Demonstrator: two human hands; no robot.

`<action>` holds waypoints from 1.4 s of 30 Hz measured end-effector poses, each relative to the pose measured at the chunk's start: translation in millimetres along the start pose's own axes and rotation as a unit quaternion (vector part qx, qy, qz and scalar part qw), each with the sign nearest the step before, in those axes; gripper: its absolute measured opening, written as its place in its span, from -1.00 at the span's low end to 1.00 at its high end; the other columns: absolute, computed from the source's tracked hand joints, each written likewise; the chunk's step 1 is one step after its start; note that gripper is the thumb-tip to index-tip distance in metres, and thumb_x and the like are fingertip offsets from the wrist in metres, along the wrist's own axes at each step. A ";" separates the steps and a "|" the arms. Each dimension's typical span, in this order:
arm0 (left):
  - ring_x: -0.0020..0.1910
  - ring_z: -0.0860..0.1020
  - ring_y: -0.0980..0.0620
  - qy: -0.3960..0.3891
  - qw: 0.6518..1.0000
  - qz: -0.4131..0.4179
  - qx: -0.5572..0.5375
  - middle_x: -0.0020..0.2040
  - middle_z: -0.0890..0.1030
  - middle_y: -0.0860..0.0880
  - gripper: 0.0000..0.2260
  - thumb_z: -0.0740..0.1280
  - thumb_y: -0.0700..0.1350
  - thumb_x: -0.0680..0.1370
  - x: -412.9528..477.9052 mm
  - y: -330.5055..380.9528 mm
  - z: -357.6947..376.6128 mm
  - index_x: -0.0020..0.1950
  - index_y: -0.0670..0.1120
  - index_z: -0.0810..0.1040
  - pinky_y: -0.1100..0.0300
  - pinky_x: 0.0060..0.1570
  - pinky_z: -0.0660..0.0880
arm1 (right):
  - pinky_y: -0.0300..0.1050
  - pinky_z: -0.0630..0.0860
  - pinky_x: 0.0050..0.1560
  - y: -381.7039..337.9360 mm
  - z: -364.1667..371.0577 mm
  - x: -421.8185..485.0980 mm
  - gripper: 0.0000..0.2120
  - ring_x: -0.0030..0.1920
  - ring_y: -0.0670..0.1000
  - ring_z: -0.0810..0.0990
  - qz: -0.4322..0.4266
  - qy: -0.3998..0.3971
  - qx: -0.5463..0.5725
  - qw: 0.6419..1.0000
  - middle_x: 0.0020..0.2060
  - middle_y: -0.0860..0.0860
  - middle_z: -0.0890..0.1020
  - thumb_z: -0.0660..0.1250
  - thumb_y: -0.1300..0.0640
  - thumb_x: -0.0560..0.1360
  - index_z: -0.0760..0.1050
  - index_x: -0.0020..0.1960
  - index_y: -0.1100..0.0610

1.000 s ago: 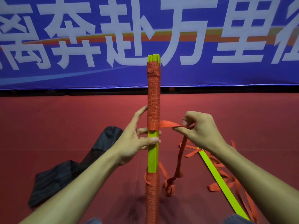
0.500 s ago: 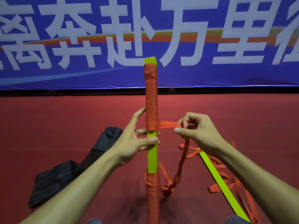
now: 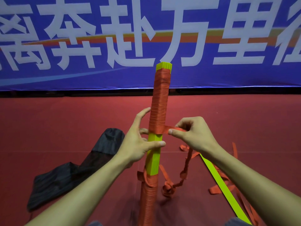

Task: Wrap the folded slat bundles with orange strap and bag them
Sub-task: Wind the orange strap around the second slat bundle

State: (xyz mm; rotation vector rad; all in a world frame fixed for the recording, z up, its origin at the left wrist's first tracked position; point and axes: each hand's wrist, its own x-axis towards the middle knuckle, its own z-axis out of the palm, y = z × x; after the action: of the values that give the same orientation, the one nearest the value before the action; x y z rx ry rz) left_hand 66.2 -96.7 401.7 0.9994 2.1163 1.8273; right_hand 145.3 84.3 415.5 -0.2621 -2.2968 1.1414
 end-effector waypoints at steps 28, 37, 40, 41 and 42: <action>-0.02 0.66 -0.03 -0.163 0.981 -0.032 -0.105 0.09 0.67 -0.23 -0.28 0.44 -0.34 0.46 -0.7 9.9 -10.2 0.43 0.23 0.27 0.14 -0.09 0.59 | 0.08 0.60 -0.17 -16.1 -0.5 -3.9 -0.89 -0.25 0.09 0.66 -0.043 0.044 0.044 0.997 -0.36 -0.03 0.68 0.56 0.12 0.37 0.65 -0.26 0.09; 0.08 0.68 -0.23 -0.167 0.980 -0.033 -0.107 0.16 0.66 -0.16 -0.15 0.42 -0.38 0.50 -5.3 7.8 -8.1 0.44 0.42 0.17 -0.07 0.04 0.63 | 0.11 0.60 -0.11 -14.4 3.0 -4.5 -0.88 -0.24 0.03 0.67 -0.042 0.025 0.051 0.998 -0.35 -0.04 0.69 0.57 0.14 0.36 0.64 -0.27 0.08; 0.04 0.68 -0.29 -0.143 0.982 -0.036 -0.118 0.11 0.67 -0.21 -0.18 0.41 -0.40 0.50 -4.6 7.1 -4.5 0.42 0.42 0.24 -0.01 -0.06 0.63 | 0.04 0.61 -0.11 -9.7 -0.6 -1.8 -0.90 -0.22 -0.01 0.68 -0.041 0.015 0.035 0.998 -0.31 -0.05 0.70 0.56 0.11 0.37 0.65 -0.23 0.06; 0.03 0.68 -0.30 -0.134 0.983 -0.035 -0.125 0.10 0.68 -0.22 -0.19 0.42 -0.40 0.50 -4.2 6.5 -3.1 0.40 0.42 0.27 0.03 -0.10 0.63 | -0.01 0.60 -0.13 -8.1 -2.7 -0.8 -0.91 -0.21 -0.03 0.68 -0.044 0.004 0.027 0.999 -0.30 -0.06 0.70 0.56 0.12 0.37 0.66 -0.20 0.05; 0.02 0.68 -0.31 -0.124 0.983 -0.034 -0.131 0.07 0.68 -0.21 -0.20 0.42 -0.40 0.49 -3.6 6.2 -2.5 0.37 0.43 0.30 0.07 -0.14 0.62 | -0.08 0.58 -0.13 -6.5 -5.2 -0.3 -0.91 -0.21 -0.05 0.67 -0.047 -0.009 0.015 0.999 -0.29 -0.07 0.70 0.55 0.13 0.38 0.66 -0.17 0.03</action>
State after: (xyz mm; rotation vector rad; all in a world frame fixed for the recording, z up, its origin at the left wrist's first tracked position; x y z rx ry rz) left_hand 70.0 -100.6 407.0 1.0155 1.6941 1.7841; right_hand 148.8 83.7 423.0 -0.1313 -2.2801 1.1325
